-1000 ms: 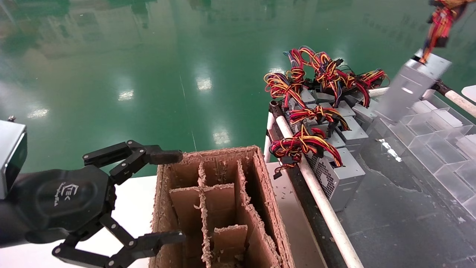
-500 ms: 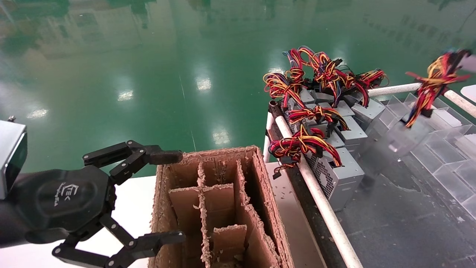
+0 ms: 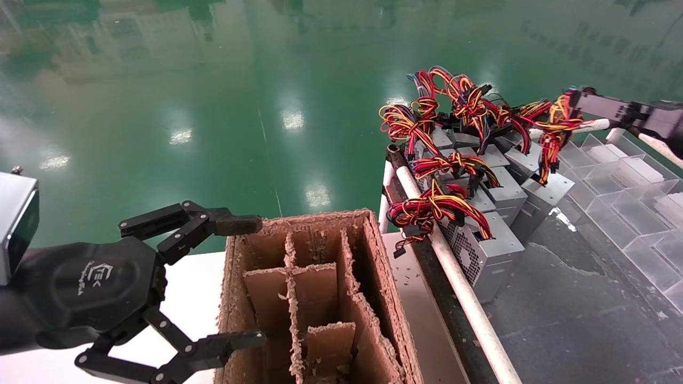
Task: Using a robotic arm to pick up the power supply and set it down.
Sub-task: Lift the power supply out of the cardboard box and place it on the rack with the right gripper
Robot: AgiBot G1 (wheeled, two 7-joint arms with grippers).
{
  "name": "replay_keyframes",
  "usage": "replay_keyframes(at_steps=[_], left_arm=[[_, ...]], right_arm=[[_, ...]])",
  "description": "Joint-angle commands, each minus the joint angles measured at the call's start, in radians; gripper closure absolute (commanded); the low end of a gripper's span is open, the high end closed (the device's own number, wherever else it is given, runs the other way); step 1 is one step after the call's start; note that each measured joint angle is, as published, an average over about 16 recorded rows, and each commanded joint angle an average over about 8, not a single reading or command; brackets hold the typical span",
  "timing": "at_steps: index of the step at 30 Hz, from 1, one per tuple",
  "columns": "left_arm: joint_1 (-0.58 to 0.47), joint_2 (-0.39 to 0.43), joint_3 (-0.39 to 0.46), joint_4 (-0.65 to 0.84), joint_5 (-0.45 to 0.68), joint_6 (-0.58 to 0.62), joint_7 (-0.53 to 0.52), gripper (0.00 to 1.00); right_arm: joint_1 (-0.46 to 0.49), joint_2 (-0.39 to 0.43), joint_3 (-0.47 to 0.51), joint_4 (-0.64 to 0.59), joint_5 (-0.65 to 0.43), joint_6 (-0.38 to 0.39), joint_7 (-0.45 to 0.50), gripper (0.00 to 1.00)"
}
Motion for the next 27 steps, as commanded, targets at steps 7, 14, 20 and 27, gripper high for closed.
replay_keyframes(at_steps=[7, 14, 20, 27], left_arm=[[0.0, 0.0, 0.0, 0.0, 0.0, 0.0, 0.0, 0.0], [0.0, 0.0, 0.0, 0.0, 0.0, 0.0, 0.0, 0.0], [0.0, 0.0, 0.0, 0.0, 0.0, 0.0, 0.0, 0.0], [0.0, 0.0, 0.001, 0.0, 0.0, 0.0, 0.0, 0.0]], right_arm=[[0.003, -0.032, -0.008, 0.008, -0.012, 0.052, -0.004, 0.3], [0.006, -0.03, -0.011, 0.015, -0.016, 0.054, 0.004, 0.0], [0.013, -0.024, -0.013, 0.019, -0.019, 0.049, 0.016, 0.0], [0.021, -0.019, -0.01, 0.025, -0.014, 0.032, 0.035, 0.0]])
